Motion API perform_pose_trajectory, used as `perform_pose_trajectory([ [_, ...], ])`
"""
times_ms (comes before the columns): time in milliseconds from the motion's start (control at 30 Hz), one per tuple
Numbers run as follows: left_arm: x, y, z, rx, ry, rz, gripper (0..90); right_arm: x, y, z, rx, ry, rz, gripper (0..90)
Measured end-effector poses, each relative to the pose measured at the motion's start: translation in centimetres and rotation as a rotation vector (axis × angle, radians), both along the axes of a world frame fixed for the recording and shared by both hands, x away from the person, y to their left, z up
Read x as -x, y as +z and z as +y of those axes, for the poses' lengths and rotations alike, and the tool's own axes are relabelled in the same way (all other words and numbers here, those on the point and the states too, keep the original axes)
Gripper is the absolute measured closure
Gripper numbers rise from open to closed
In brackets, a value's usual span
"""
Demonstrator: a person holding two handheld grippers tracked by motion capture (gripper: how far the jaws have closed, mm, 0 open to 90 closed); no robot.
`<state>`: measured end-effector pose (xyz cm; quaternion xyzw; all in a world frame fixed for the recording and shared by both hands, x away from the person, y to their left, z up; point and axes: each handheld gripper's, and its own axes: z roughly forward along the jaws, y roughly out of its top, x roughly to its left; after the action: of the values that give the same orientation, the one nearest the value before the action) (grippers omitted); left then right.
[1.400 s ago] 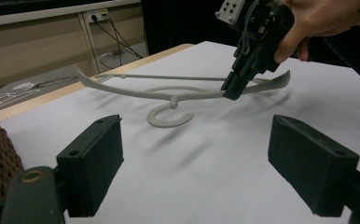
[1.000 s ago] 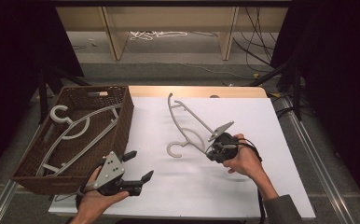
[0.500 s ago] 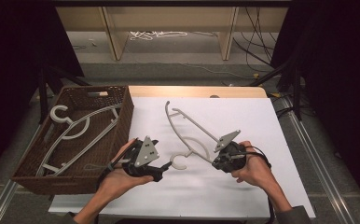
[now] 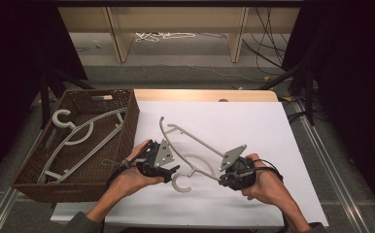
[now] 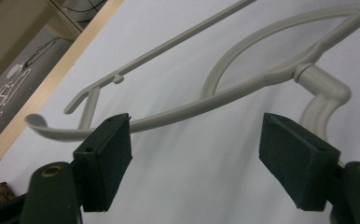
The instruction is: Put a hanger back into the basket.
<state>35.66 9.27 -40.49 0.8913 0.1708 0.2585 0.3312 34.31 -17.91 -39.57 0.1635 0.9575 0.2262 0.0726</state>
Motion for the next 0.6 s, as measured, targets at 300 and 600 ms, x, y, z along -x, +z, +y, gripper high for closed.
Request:
perform_pose_trajectory([
  [300, 0.0, -0.6, -0.1, -0.026, -0.057, -0.012, 30.7, 0.7, 0.4, 0.8, 0.009, 0.048, 0.004, 82.2],
  [600, 0.0, -1.2, -0.3, -0.096, -0.144, -0.006, 32.5, 1.2, 0.6, 1.3, 0.01, 0.075, 0.014, 82.2],
])
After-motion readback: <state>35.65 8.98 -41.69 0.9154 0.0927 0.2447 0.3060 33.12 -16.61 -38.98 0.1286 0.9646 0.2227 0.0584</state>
